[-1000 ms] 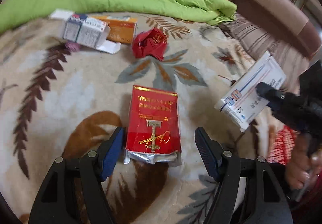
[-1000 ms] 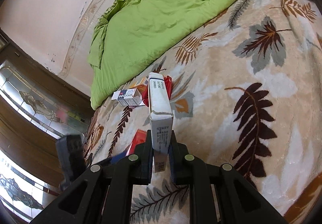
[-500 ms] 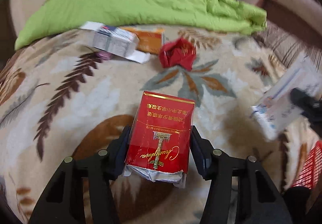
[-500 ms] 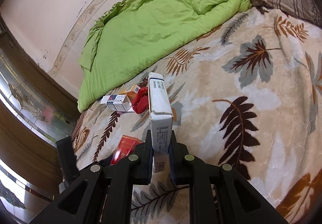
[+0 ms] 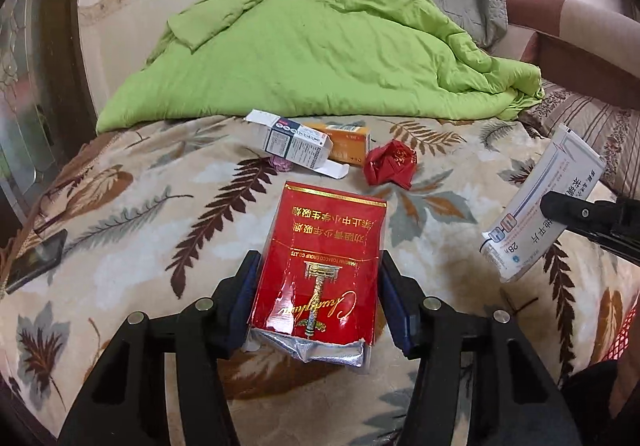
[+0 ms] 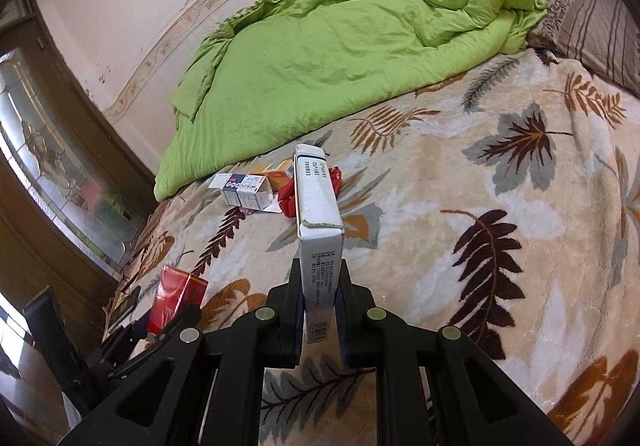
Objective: Collect trash
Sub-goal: 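Lift the red pack with the left tool while the right tool lifts the white box, then carry the red pack and white box with both tools over the wastebasket, then open both tools to drop the red pack and white box into the wastebasket, then move both open tools back over the remaining trash on the bed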
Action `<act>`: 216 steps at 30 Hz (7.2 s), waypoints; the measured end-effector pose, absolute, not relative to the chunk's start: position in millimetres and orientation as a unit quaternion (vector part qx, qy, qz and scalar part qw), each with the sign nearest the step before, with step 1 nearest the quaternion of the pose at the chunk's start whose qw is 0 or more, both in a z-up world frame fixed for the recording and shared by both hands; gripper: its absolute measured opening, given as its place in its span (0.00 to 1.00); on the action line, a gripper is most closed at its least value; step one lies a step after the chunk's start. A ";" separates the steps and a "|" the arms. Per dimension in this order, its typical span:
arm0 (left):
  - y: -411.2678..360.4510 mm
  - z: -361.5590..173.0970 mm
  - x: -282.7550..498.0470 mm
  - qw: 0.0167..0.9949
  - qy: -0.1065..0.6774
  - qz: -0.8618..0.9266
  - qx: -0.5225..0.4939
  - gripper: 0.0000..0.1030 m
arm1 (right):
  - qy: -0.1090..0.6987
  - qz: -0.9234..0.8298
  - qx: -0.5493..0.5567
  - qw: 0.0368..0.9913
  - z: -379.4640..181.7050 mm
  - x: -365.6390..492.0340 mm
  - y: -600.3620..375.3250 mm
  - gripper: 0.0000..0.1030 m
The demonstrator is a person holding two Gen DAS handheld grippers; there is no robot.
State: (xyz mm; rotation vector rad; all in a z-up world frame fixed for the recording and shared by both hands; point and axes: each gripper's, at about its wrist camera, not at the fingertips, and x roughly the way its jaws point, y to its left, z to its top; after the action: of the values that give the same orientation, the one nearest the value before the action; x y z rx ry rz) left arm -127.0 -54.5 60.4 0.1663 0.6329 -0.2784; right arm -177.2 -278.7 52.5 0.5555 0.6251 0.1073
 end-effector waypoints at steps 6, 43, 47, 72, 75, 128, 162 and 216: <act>-54.4 64.3 -131.4 0.941 0.299 -0.127 0.092 0.54 | 0.303 0.055 0.254 0.917 55.1 -181.8 -271.6 0.14; -51.7 87.7 -131.5 0.935 0.309 -0.171 0.040 0.54 | 0.295 0.066 0.272 0.913 54.6 -184.7 -276.5 0.14; -58.7 91.9 -137.0 0.935 0.304 -0.175 0.046 0.54 | 0.292 0.071 0.276 0.913 54.1 -184.7 -277.6 0.14; -52.2 95.0 -140.1 0.935 0.302 -0.182 0.033 0.54 | 0.295 0.065 0.299 0.905 55.9 -192.7 -285.1 0.14; -53.9 95.4 -141.2 0.934 0.304 -0.182 0.036 0.54 | 0.296 0.069 0.311 0.900 57.9 -197.3 -288.4 0.14; -87.5 106.5 -165.7 0.922 0.298 -0.237 0.069 0.54 | 0.252 0.056 0.303 0.917 108.1 -247.2 -316.1 0.14; -340.6 94.5 -332.8 0.694 0.376 -0.595 0.153 0.61 | 0.289 -0.235 0.300 0.879 87.3 -498.4 -477.8 0.15; 3.5 40.1 -55.3 0.928 0.368 -0.064 -0.022 0.66 | 0.392 0.043 0.289 0.872 61.9 -32.7 -253.0 0.69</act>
State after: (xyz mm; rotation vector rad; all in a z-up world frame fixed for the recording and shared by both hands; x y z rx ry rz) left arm -55.3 3.6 40.1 -0.0459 0.7536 -0.1307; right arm -32.7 -253.0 61.9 0.6032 0.8200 0.0906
